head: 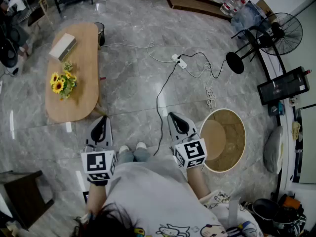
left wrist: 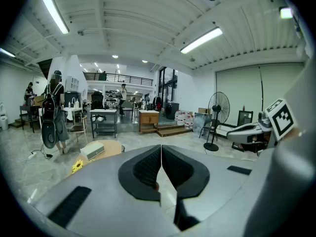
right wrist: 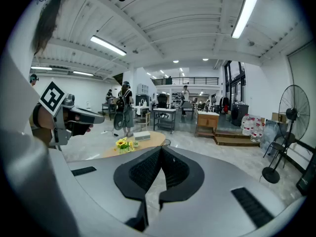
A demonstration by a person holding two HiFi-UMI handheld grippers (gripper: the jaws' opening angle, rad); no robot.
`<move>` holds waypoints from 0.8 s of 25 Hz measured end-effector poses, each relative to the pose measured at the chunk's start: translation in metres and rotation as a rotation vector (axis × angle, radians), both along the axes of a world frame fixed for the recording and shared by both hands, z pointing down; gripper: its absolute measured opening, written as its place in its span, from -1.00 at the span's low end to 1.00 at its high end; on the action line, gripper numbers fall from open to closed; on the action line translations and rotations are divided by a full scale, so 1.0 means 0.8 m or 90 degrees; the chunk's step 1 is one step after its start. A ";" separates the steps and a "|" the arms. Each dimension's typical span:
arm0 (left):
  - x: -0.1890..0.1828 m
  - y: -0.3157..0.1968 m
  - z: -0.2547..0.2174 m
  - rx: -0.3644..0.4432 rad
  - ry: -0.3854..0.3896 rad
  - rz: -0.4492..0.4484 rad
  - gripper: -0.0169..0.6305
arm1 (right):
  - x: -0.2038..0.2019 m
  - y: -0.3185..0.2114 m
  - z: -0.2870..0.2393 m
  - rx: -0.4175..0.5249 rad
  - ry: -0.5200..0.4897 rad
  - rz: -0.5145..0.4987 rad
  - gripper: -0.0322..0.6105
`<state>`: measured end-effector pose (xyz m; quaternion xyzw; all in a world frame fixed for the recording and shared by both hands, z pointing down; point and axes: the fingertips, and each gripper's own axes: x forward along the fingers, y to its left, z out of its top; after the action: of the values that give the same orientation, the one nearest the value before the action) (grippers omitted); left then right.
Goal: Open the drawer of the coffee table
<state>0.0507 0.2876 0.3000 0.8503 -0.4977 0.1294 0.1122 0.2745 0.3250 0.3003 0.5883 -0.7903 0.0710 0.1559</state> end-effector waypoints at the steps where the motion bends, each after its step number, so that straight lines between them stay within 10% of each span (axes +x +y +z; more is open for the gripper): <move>1: 0.003 0.001 -0.001 0.003 0.003 0.000 -0.92 | 0.003 0.001 0.001 0.000 0.001 -0.001 -0.90; 11: 0.024 0.007 -0.008 0.015 0.015 -0.021 -0.90 | 0.030 0.008 0.005 0.000 -0.035 -0.024 -0.80; 20: 0.051 0.017 0.005 -0.015 -0.003 -0.010 -0.45 | 0.058 0.009 0.011 -0.008 -0.086 -0.040 -0.43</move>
<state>0.0918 0.3012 0.3042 0.8448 -0.5029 0.1364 0.1221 0.3209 0.3326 0.3088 0.5560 -0.8167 0.1104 0.1077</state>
